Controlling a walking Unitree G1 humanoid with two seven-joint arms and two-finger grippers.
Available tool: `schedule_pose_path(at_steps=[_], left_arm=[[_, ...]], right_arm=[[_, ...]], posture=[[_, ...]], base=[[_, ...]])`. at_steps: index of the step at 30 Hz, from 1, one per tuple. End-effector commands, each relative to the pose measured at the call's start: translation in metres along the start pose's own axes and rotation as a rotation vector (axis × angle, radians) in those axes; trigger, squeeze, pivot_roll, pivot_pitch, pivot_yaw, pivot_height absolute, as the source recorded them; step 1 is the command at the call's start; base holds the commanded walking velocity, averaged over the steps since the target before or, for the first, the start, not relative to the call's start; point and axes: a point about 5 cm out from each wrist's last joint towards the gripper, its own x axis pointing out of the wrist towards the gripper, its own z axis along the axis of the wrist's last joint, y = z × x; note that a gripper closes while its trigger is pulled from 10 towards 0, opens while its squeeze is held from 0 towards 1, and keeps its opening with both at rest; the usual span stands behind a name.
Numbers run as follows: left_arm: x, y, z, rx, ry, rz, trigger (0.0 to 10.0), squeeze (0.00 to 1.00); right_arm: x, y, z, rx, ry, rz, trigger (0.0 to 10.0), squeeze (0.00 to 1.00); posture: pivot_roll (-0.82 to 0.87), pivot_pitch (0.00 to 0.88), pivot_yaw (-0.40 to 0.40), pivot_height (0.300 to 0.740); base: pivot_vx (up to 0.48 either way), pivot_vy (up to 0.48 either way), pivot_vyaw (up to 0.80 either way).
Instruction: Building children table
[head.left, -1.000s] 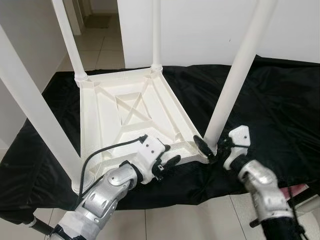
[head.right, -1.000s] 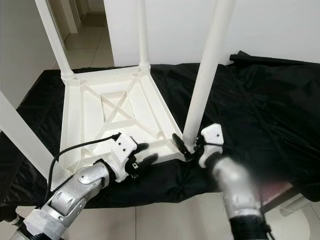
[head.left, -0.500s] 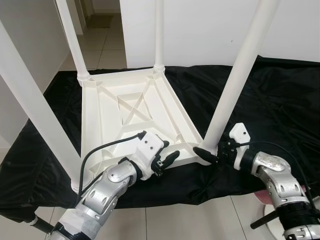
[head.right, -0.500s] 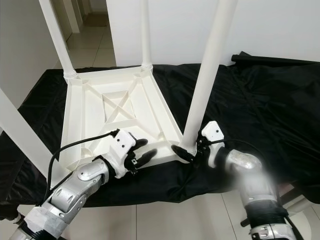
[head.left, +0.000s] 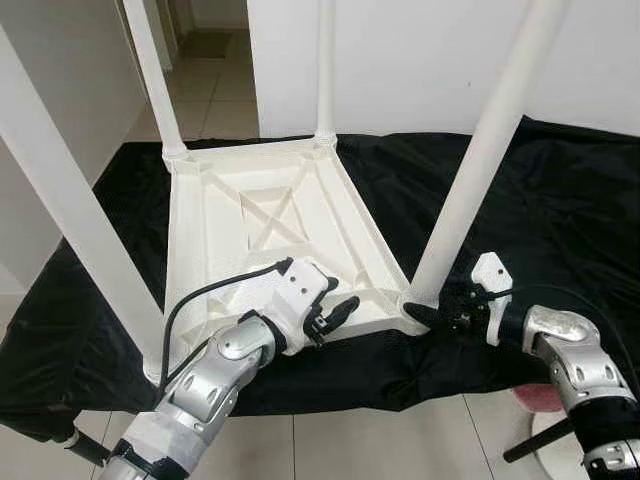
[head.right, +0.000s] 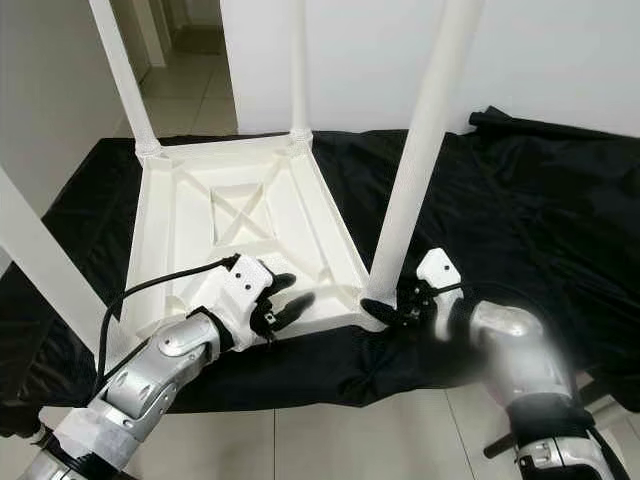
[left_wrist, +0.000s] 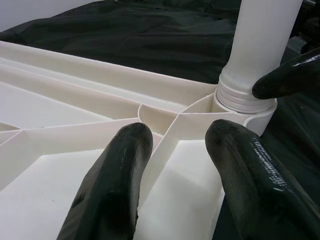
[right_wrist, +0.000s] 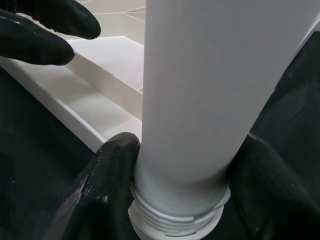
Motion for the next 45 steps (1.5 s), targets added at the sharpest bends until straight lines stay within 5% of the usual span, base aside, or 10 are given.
schedule_pose_path(at_steps=[1,7,8,9,19,37,41,45], left_arm=[[0.0,0.001,-0.001,0.019,0.011,-0.052,10.0,0.0],[0.0,0.002,0.0,0.025,0.01,-0.053,10.0,0.0],[-0.001,0.001,-0.001,0.025,0.01,-0.054,10.0,0.0],[-0.001,0.0,-0.002,0.022,0.012,-0.056,10.0,0.0],[-0.002,-0.002,-0.005,0.012,0.016,-0.055,10.0,0.0],[-0.002,-0.005,-0.007,0.003,0.022,-0.065,10.0,0.0],[0.0,-0.005,-0.006,0.003,0.017,-0.064,10.0,0.0],[0.001,-0.005,-0.006,0.003,0.017,-0.069,10.0,0.0]], right_arm=[[0.001,0.002,-0.005,-0.007,0.023,0.019,0.0,0.0],[0.001,0.001,-0.008,-0.01,0.028,-0.01,0.0,0.0],[0.0,0.001,-0.01,-0.007,0.035,-0.027,1.8,0.0],[-0.002,0.0,-0.012,0.002,0.043,-0.051,10.0,0.0],[-0.004,0.009,-0.016,0.028,0.027,-0.177,10.0,0.0],[0.002,0.032,-0.023,0.174,0.002,-0.619,10.0,0.0],[0.014,0.048,-0.014,0.224,-0.047,-0.809,10.0,0.0],[0.017,0.05,-0.012,0.25,-0.06,-0.854,10.0,0.0]], posture=[[0.0,0.0,0.04,0.74],[0.0,0.0,0.036,0.74],[0.0,0.0,0.033,0.74],[-0.01,0.0,0.031,0.74],[-0.02,0.0,0.024,0.74],[-0.06,0.005,0.035,0.74],[-0.06,0.002,0.037,0.74],[-0.06,0.002,0.038,0.74]], base=[[0.0,0.0,0.0],[0.0,0.0,0.0],[0.0,0.0,0.0],[0.0,0.0,0.0],[0.0,0.0,0.0],[0.0,0.0,0.0],[0.0,0.0,0.0],[0.0,0.0,0.0]])
